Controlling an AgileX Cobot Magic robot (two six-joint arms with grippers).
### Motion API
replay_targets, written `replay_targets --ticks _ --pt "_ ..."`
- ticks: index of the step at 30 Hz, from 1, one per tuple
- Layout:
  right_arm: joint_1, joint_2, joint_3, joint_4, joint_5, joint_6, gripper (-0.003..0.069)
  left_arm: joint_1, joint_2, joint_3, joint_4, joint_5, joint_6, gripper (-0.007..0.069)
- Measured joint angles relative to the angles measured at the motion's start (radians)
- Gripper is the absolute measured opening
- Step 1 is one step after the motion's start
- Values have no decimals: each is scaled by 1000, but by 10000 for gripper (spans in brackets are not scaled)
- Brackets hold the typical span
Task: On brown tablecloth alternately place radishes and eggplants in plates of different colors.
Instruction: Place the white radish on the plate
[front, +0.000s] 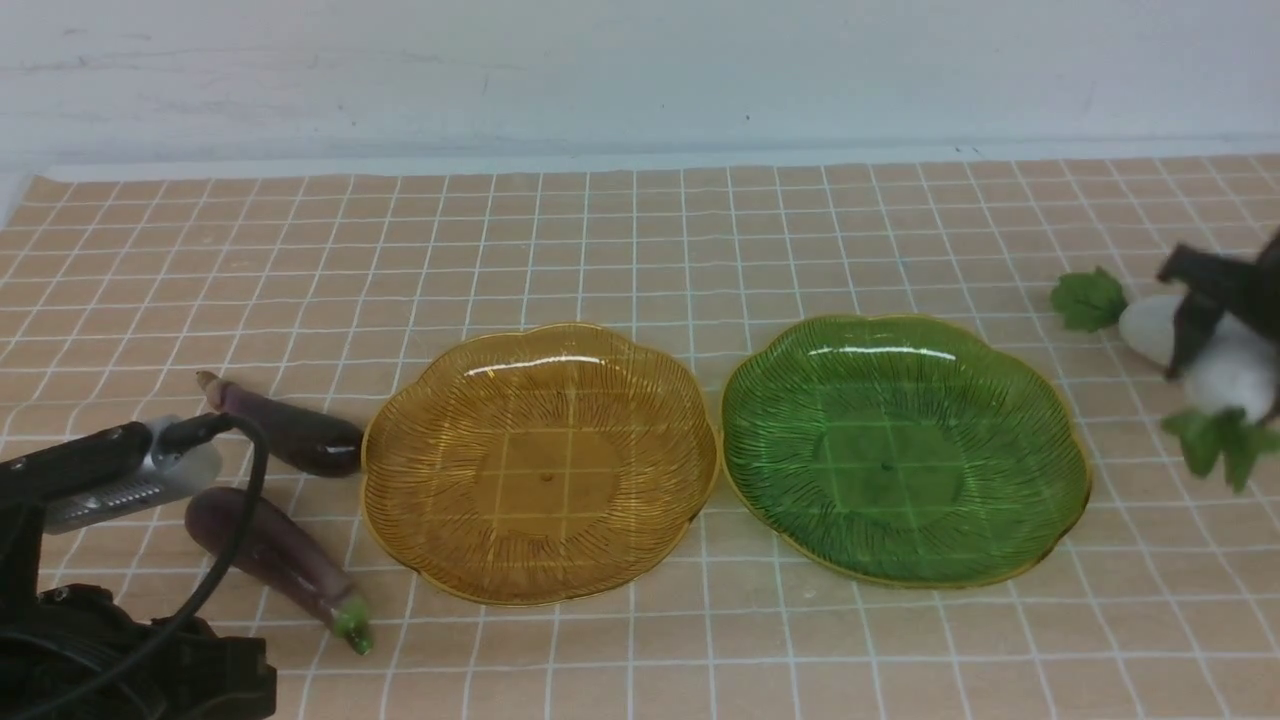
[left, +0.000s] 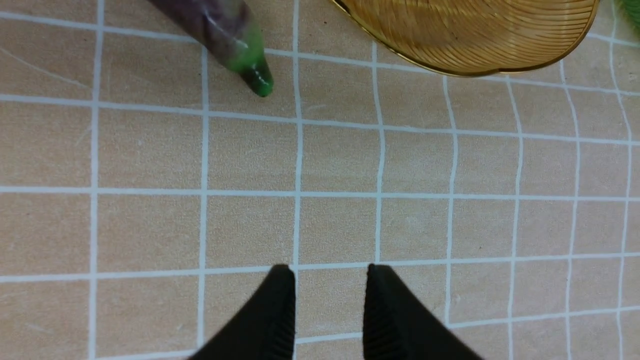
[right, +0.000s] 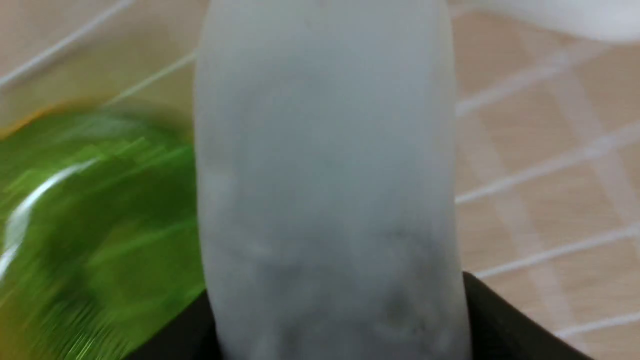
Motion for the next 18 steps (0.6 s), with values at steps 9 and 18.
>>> replay_targets --ticks 9,18 --pt "263 7 -1 -52 -67 -118 460 0 0 0 0 0 0 185" --pt "426 117 0 -292 -188 -69 498 0 0 0 0 -7 0 185"
